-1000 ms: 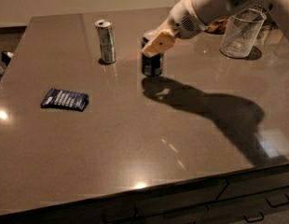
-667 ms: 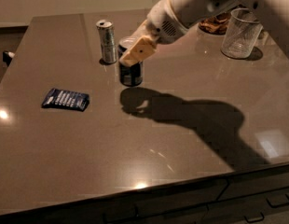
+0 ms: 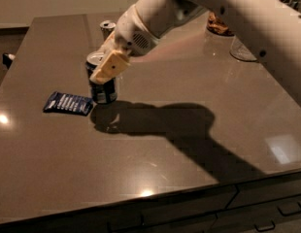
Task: Move pepsi can near rxbar blueberry
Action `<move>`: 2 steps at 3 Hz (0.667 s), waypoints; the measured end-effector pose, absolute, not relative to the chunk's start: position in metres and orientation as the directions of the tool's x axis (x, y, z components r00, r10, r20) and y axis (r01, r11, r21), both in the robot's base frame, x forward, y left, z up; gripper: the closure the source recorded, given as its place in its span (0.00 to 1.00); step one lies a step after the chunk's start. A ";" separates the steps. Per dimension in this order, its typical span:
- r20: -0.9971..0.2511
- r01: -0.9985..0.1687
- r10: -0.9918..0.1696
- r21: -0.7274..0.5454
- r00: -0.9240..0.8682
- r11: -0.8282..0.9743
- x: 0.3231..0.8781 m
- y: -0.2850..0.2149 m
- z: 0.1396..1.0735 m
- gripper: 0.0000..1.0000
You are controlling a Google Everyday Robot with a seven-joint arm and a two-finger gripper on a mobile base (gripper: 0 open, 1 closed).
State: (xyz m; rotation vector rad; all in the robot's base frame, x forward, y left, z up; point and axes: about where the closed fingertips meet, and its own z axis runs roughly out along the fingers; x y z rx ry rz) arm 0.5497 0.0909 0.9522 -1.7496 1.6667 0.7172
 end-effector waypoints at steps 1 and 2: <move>-0.730 -0.995 -0.676 -0.081 0.102 -0.063 0.554 0.101 0.941 0.75; -0.720 -0.995 -0.687 -0.085 0.099 -0.054 0.560 0.092 0.935 0.52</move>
Offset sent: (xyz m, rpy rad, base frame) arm 0.0197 -0.0124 -0.0235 -0.0472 -0.0313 0.0114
